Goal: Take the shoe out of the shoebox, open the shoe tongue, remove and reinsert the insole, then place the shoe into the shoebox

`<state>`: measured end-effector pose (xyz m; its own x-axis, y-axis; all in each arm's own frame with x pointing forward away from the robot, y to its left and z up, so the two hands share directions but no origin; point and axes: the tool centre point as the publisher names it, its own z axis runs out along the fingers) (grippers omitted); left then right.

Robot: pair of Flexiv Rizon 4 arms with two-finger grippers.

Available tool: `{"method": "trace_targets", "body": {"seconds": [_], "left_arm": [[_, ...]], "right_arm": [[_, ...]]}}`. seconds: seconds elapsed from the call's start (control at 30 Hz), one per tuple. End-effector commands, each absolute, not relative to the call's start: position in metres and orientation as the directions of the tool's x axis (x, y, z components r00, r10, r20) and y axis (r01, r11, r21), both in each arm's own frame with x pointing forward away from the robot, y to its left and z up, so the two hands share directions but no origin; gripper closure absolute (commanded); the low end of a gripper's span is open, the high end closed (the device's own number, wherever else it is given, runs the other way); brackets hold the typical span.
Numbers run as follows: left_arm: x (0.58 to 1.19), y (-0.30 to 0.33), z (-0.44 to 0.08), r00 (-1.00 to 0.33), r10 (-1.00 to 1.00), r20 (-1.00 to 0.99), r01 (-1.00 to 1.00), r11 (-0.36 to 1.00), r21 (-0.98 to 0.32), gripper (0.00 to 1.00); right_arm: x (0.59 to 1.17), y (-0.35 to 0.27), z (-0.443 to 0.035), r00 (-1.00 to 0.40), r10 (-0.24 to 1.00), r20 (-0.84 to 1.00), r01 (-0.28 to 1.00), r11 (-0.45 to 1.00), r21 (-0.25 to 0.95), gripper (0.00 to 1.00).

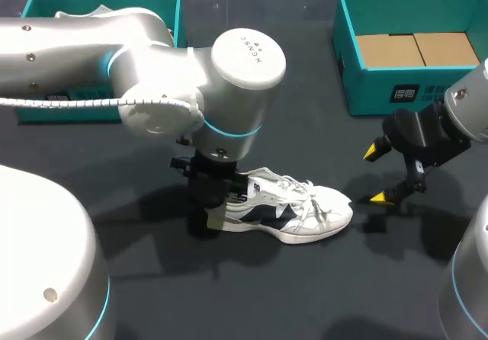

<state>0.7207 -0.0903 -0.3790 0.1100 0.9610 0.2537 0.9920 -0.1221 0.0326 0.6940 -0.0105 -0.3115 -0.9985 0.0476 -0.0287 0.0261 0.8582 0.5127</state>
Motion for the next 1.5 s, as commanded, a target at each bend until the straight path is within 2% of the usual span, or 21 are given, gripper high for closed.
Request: {"method": "trace_targets", "body": {"seconds": [0.03, 0.07, 0.2, 0.4, 0.5, 0.6, 0.63, 1.07, 1.13, 1.3, 1.5], "left_arm": [[0.714, -0.092, -0.379, 0.111, 0.965, 0.238, 0.991, -0.127, 0.053, 0.35], [0.713, -0.09, -0.376, 0.11, 0.967, 0.231, 0.99, -0.126, 0.058, 0.2], [0.709, -0.083, -0.358, 0.102, 0.976, 0.19, 0.989, -0.12, 0.084, 0.0], [0.699, -0.072, -0.316, 0.068, 0.997, 0.041, 0.991, -0.073, 0.116, 0.0], [0.694, -0.066, -0.295, 0.009, 0.994, -0.108, 0.998, -0.002, 0.068, 0.0], [0.687, -0.056, -0.278, -0.128, 0.956, -0.265, 0.992, 0.123, -0.033, 0.0], [0.684, -0.054, -0.273, -0.154, 0.951, -0.266, 0.988, 0.141, -0.066, 0.0], [0.684, -0.054, -0.273, -0.154, 0.951, -0.266, 0.988, 0.141, -0.066, 0.0], [0.69, -0.045, -0.274, -0.336, 0.892, -0.301, 0.942, 0.308, -0.138, 0.0], [0.697, -0.019, -0.272, -0.635, 0.679, -0.368, 0.766, 0.492, -0.414, 0.0], [0.699, -0.015, -0.271, -0.638, 0.673, -0.374, 0.761, 0.479, -0.437, 0.0]], "right_arm": [[0.693, -0.01, -0.312, -0.998, 0.049, -0.03, 0.027, 0.859, 0.511, 0.0], [0.693, -0.01, -0.312, -0.998, 0.049, -0.03, 0.027, 0.859, 0.511, 0.0], [0.693, -0.01, -0.312, -0.998, 0.049, -0.03, 0.027, 0.859, 0.511, 0.0], [0.693, -0.01, -0.312, -0.998, 0.049, -0.03, 0.027, 0.859, 0.511, 0.0], [0.693, -0.01, -0.312, -0.998, 0.049, -0.03, 0.027, 0.859, 0.511, 0.0], [0.693, -0.01, -0.312, -0.998, 0.049, -0.03, 0.027, 0.859, 0.511, 0.0], [0.693, -0.01, -0.312, -0.998, 0.049, -0.03, 0.027, 0.859, 0.511, 0.0], [0.693, -0.01, -0.312, -0.998, 0.049, -0.03, 0.027, 0.859, 0.511, 0.0], [0.693, -0.01, -0.312, -0.998, 0.049, -0.03, 0.027, 0.859, 0.511, 0.0], [0.693, -0.01, -0.312, -0.998, 0.049, -0.03, 0.027, 0.859, 0.511, 0.0], [0.693, -0.01, -0.312, -0.998, 0.049, -0.03, 0.027, 0.859, 0.511, 0.0]]}}
